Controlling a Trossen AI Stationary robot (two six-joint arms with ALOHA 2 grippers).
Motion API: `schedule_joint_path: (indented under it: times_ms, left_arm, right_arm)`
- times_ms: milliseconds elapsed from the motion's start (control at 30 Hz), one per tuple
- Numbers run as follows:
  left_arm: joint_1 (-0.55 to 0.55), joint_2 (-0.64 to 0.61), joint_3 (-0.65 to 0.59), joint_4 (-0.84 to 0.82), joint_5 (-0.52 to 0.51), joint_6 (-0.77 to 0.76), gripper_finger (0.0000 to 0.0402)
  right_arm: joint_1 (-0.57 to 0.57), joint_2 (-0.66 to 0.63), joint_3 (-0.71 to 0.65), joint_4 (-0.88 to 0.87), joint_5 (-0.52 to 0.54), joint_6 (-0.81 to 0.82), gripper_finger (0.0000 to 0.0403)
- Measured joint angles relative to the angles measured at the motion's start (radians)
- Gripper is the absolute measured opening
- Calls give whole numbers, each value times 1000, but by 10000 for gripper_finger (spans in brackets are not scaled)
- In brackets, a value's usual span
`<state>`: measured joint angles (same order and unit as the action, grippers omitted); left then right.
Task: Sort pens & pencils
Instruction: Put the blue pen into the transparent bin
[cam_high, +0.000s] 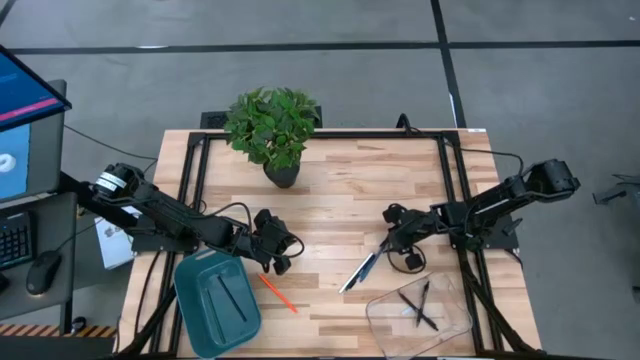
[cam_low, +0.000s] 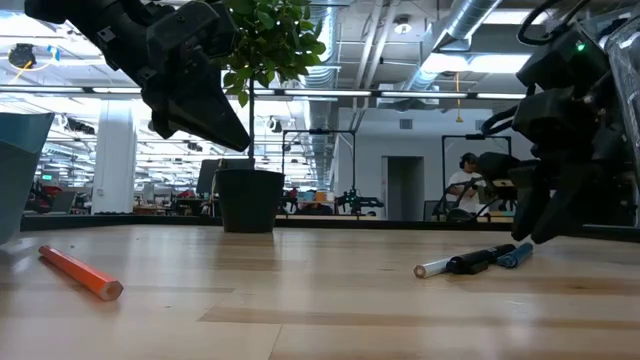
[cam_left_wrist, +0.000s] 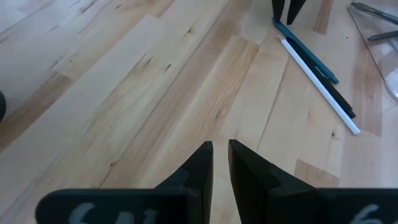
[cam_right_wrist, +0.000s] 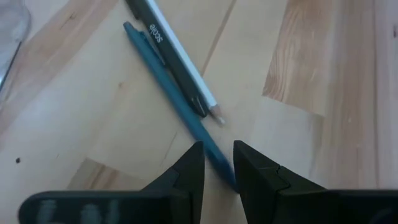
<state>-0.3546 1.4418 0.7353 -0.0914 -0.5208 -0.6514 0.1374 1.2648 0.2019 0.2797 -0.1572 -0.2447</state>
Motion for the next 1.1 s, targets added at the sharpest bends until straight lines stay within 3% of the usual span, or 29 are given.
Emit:
schedule_joint_path:
  times_ms: [1100]
  left_arm:
    - [0, 0, 0, 0, -10, -8, 41]
  right_arm:
    - [20, 0, -11, 30, -26, 63, 107]
